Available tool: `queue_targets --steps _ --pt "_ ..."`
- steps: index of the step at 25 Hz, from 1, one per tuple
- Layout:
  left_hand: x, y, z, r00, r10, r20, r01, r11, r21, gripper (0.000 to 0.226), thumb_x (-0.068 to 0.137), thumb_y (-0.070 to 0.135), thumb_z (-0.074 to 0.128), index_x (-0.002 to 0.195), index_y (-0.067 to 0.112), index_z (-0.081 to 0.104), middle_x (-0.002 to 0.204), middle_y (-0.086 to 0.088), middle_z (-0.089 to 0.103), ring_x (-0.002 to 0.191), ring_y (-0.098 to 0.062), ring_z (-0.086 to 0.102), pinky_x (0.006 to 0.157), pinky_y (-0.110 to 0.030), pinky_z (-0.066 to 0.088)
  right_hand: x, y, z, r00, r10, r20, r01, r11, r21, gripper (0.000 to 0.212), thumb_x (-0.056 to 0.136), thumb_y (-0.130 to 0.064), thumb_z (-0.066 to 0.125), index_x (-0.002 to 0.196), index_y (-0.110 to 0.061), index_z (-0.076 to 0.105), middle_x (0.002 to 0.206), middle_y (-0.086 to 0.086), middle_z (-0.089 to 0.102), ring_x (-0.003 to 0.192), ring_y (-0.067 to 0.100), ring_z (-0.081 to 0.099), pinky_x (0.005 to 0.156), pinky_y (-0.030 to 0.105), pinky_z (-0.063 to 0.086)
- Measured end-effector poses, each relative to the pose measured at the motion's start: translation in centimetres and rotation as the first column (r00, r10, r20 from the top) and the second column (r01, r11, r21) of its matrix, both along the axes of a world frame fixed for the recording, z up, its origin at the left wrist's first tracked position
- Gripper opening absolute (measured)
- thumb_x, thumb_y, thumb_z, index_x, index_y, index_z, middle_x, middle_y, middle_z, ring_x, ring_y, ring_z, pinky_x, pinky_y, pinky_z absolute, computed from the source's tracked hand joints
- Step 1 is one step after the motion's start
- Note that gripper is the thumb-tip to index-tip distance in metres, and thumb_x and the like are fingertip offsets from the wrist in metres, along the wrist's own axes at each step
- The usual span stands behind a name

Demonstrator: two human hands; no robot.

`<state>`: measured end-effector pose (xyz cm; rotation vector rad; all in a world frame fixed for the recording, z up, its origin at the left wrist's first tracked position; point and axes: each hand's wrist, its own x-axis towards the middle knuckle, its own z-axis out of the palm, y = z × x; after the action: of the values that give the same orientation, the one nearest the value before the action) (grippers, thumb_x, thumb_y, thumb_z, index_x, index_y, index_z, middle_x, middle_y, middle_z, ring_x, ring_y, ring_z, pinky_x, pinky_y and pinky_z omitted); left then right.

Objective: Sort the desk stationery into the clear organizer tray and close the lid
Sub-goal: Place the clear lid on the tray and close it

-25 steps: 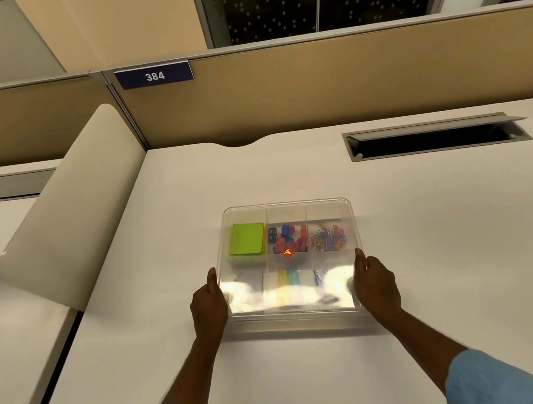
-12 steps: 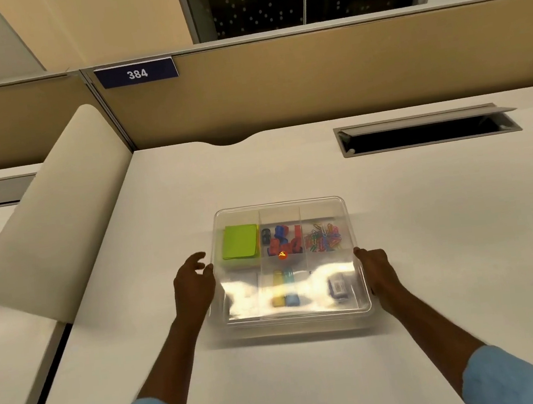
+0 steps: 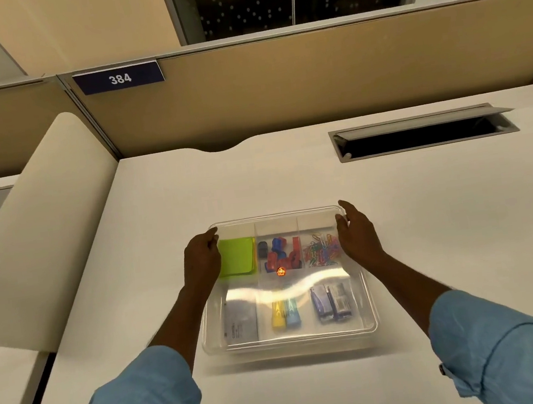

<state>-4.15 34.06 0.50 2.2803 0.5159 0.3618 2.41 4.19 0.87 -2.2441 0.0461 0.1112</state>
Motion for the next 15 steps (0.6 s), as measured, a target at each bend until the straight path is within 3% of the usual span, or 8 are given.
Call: queue_targets --steps 3,6,7,10,13,15 --pt "1.1 0.2 -0.2 0.997 0.055 0.059 -0.055 0.998 0.002 0.026 0.094 0.018 0.052 0.114 0.006 0.064 0.11 -0.014 0.068 0.103 -0.028 0.062 0.092 -0.032 0.045 1.1 0.6 -0.5 0.995 -0.096 0.027 0.095 0.995 0.025 0.036 0.1 -0.023 0.041 0.13 -0.005 0.051 0.126 0.016 0.059 0.118 0.03 0.054 0.097 0.034 0.042" --pt "1.9 0.5 -0.2 0.99 0.136 0.038 -0.134 0.99 -0.04 0.029 0.093 0.032 0.054 0.106 0.007 0.06 0.092 -0.013 0.069 0.083 -0.027 0.063 0.074 -0.032 0.046 2.0 0.8 -0.6 0.983 -0.179 -0.024 0.181 0.979 0.099 0.03 0.1 -0.023 0.039 0.094 -0.002 0.061 0.089 0.013 0.064 0.088 0.029 0.059 0.072 0.03 0.041" --pt "2.3 0.7 -0.3 0.989 0.145 0.018 -0.144 0.988 -0.062 0.03 0.093 0.035 0.053 0.103 0.007 0.06 0.088 -0.011 0.069 0.079 -0.024 0.062 0.071 -0.029 0.044 2.3 0.9 -0.7 0.98 -0.191 -0.054 0.196 0.973 0.12 0.033 0.1 -0.025 0.039 0.091 -0.002 0.061 0.086 0.012 0.063 0.083 0.027 0.057 0.07 0.031 0.04" --pt "3.1 1.4 -0.8 0.986 0.162 -0.03 -0.165 0.976 -0.141 0.029 0.092 0.034 0.054 0.098 0.007 0.063 0.083 -0.009 0.065 0.076 -0.019 0.055 0.071 -0.026 0.037 2.5 0.9 -1.2 0.977 -0.19 -0.094 0.205 0.963 0.176 0.032 0.1 -0.027 0.039 0.096 -0.005 0.062 0.094 0.011 0.065 0.084 0.021 0.055 0.074 0.032 0.041" --pt "3.5 1.6 -1.3 0.984 0.171 -0.043 -0.176 0.934 -0.31 0.025 0.092 0.027 0.055 0.1 0.005 0.064 0.086 -0.007 0.06 0.079 -0.018 0.053 0.072 -0.026 0.04 2.3 0.8 -1.5 0.984 -0.161 -0.08 0.175 0.959 0.222 0.029 0.101 -0.024 0.036 0.104 -0.009 0.062 0.099 0.007 0.063 0.095 0.023 0.059 0.077 0.027 0.04" --pt "3.5 1.6 -1.4 0.995 0.098 0.011 -0.087 0.925 -0.369 0.019 0.093 0.019 0.053 0.099 0.006 0.066 0.089 -0.002 0.062 0.081 -0.013 0.054 0.07 -0.015 0.043 2.3 0.8 -1.6 0.992 -0.122 -0.014 0.123 0.974 0.188 0.03 0.101 -0.019 0.036 0.116 -0.01 0.061 0.111 0.007 0.063 0.108 0.023 0.057 0.088 0.026 0.042"
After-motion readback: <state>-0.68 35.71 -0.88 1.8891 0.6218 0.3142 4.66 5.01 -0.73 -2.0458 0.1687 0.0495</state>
